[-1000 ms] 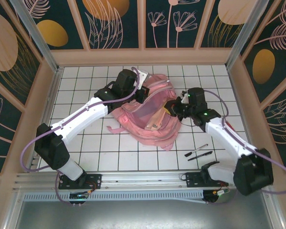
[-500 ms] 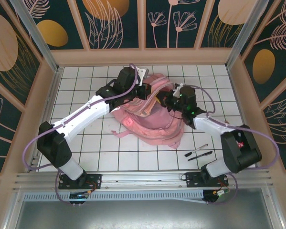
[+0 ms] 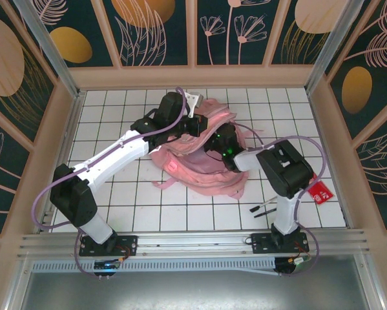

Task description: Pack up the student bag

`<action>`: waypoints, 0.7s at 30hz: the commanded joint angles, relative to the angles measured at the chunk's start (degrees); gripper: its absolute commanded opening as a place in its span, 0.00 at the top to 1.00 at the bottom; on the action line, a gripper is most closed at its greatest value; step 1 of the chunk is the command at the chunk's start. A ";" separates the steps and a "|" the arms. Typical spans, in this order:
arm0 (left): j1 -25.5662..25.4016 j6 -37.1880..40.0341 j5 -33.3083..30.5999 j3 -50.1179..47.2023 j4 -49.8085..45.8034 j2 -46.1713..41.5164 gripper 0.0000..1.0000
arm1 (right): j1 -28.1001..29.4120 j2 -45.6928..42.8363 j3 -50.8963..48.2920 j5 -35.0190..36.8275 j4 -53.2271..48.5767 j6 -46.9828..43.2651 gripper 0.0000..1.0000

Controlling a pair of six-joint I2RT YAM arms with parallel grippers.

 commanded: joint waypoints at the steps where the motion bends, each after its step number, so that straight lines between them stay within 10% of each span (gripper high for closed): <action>1: -0.23 0.14 5.85 1.67 10.68 -2.04 1.00 | 1.78 5.43 3.52 3.51 6.06 4.57 1.00; 7: -0.22 2.99 2.28 3.52 9.17 -1.95 1.00 | 0.93 13.29 9.40 0.21 2.26 5.82 1.00; 15: 1.22 6.20 -12.06 -4.33 9.69 -4.57 1.00 | -2.77 -1.09 6.42 -7.45 -23.94 -7.47 0.49; 21: 2.21 8.18 -14.92 -7.34 10.64 -5.42 1.00 | -6.29 -15.21 -2.36 -10.55 -38.02 -15.65 0.37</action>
